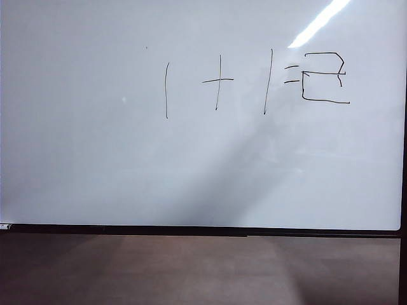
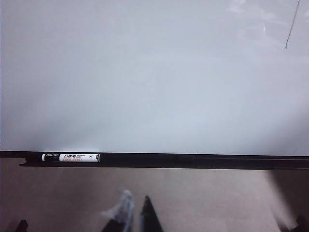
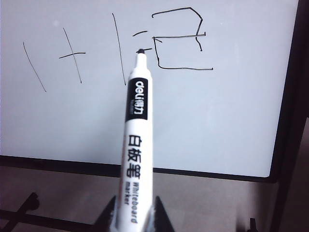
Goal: Reach to the right to find the marker pen, pick it up, and write the answer to the math problem on the whiteboard.
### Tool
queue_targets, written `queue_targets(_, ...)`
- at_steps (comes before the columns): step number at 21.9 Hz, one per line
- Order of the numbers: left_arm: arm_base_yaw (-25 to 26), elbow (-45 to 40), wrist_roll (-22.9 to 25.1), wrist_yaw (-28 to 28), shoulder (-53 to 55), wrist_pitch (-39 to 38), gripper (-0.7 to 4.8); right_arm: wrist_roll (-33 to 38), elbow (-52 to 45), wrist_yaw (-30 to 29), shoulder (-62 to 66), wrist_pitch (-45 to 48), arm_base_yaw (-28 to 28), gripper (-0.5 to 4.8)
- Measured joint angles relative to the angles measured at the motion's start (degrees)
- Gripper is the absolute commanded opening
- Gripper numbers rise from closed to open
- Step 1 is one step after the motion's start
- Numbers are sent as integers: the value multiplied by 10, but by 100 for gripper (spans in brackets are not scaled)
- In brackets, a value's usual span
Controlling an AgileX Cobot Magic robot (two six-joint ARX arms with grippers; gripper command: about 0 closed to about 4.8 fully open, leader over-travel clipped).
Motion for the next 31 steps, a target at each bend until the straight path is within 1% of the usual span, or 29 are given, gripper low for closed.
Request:
queue_targets(6, 14, 0, -9, -1, 0, 2, 28, 0, 0, 0, -1, 0, 0, -6)
queue_targets(31, 14, 0, -11, 2, 0, 2, 27, 0, 0, 0, -1, 0, 0, -6)
